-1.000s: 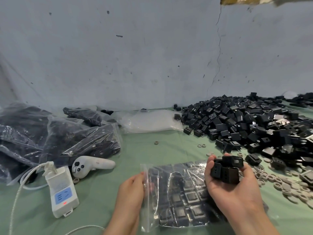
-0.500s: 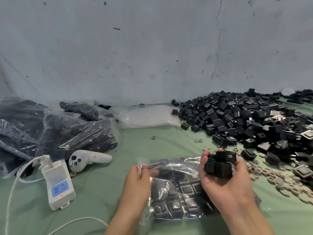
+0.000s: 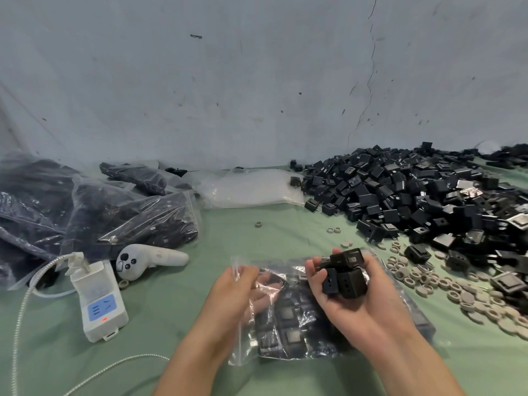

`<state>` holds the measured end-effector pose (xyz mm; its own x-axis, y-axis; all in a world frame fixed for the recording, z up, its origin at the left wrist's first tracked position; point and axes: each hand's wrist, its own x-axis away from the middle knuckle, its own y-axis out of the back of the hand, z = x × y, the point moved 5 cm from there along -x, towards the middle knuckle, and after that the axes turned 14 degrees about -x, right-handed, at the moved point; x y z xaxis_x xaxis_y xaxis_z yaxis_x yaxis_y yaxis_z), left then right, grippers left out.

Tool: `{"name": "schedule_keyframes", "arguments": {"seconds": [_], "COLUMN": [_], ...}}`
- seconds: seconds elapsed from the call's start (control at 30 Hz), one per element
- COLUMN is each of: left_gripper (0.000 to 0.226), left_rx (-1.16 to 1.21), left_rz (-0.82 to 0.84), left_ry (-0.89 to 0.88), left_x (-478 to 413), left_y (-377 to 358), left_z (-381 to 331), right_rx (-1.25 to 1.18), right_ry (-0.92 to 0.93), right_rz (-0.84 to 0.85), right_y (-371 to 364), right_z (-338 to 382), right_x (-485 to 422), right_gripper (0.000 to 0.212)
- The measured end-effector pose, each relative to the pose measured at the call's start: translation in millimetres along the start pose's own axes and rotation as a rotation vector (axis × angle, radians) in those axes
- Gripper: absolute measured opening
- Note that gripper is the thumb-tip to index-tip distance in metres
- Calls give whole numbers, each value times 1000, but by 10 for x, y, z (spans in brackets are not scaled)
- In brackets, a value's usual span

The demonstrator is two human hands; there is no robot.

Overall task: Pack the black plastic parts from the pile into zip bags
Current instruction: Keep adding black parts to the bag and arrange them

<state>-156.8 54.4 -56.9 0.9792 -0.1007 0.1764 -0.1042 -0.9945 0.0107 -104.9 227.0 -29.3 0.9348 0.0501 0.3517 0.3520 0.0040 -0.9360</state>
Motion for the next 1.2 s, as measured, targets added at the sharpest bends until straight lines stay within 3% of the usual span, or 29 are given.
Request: {"name": "schedule_keyframes", "arguments": {"seconds": [0.23, 0.37, 0.43, 0.67, 0.83, 0.93, 1.0, 1.07, 1.13, 1.2], "left_gripper": [22, 22, 20, 12, 8, 18, 26, 22, 10, 6], "left_rx": [202, 264, 286, 312, 434, 259, -127, -395, -383, -285], "left_rz": [123, 136, 120, 90, 113, -26, -327, -607, -586, -366], "left_ry": [82, 98, 101, 59, 117, 112, 22, -203, -372, -370], "left_x": [6, -1, -5, 20, 6, 30, 84, 290, 474, 554], "left_y": [-70, -72, -77, -127, -111, 7, 209, 323, 249, 68], "left_z": [-1, 4, -20, -108, -67, -65, -113, -334, -499, -540], "right_rx": [30, 12, 7, -38, -119, -115, -91, -53, -19, 14], "right_ry": [94, 91, 83, 93, 94, 121, 138, 144, 129, 108], "right_rz": [-45, -57, -51, -10, 39, 32, 28, 23, 18, 11], "right_y": [5, 2, -14, 32, 57, 62, 60, 51, 37, 27], "right_z": [107, 110, 99, 129, 148, 146, 128, 85, 8, -98], "right_x": [-74, -43, -14, 61, 116, 132, 146, 161, 179, 189], "right_gripper": [21, 34, 29, 56, 53, 51, 51, 49, 43, 34]}}
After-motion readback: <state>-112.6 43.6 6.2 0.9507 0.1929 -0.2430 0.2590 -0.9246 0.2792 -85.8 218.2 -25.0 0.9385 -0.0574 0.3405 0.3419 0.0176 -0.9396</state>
